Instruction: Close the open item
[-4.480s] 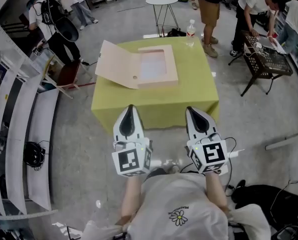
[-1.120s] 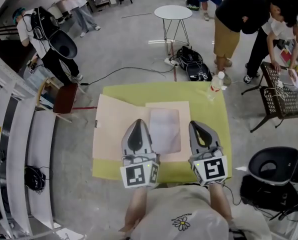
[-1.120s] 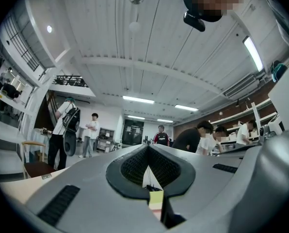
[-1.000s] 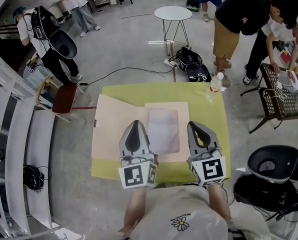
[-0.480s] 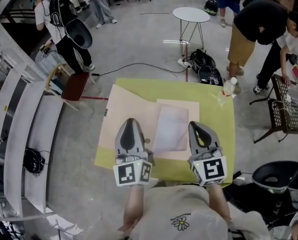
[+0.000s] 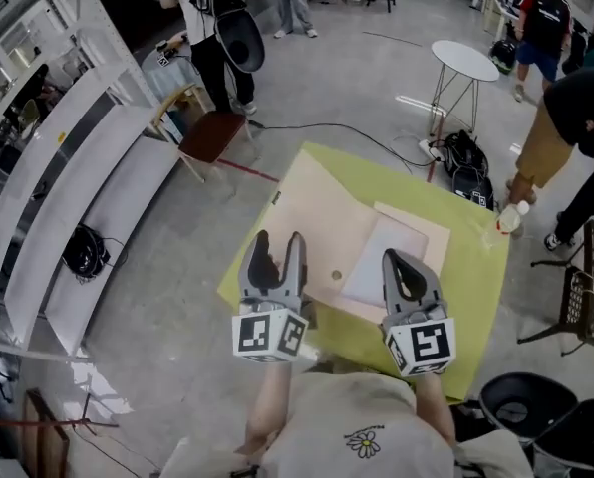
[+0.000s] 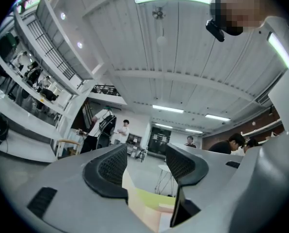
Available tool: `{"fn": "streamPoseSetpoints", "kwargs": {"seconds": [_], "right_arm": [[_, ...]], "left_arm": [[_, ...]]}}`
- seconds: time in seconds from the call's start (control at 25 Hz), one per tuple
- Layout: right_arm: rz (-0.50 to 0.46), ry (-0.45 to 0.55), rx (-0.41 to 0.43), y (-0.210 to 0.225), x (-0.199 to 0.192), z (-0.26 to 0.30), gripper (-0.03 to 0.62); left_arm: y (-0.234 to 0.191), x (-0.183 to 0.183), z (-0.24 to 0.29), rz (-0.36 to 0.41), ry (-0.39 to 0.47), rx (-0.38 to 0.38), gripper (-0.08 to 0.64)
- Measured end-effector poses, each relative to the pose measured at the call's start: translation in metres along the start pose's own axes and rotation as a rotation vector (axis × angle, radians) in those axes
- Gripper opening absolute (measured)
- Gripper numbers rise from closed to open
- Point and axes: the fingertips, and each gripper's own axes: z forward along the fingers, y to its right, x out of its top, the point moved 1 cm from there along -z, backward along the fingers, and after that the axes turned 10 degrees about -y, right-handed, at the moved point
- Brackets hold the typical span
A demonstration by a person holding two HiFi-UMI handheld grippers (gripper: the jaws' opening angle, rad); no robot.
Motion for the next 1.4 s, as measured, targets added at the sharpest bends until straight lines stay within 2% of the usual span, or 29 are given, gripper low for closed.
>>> {"fn": "streamPoseSetpoints", "kwargs": {"seconds": [0.16, 0.32, 0.48, 0.64, 0.88, 1.4], "right_arm": [[-0.017, 0.003, 0.080, -0.026, 0.004, 0.012, 0.012], [-0.031, -0.003, 0.133, -0.043, 0.000, 0.014, 0.012], [-0.030, -0.022, 0.140, -0.046, -0.007, 0.016, 0.012], [-0.031, -0.028, 0.127, -0.039, -0.008, 0.014, 0.012], [-0.027, -0.043, 0.109, -0.033, -0.010, 0.013, 0.012], [-0.037, -0.071, 0.100, -0.041, -0.016, 0.013, 0.012]], "left_arm": [[-0.034, -0.009, -0.016, -0.107, -0.001, 0.055, 0.301], [-0.057, -0.034, -0.025, -0.211, -0.041, 0.091, 0.337], [-0.076, -0.067, -0.023, -0.322, -0.102, 0.110, 0.342], [-0.084, -0.097, -0.018, -0.388, -0.167, 0.115, 0.342], [-0.086, -0.124, -0.009, -0.442, -0.237, 0.102, 0.341], [-0.095, -0.151, -0.009, -0.532, -0.292, 0.082, 0.341]]}}
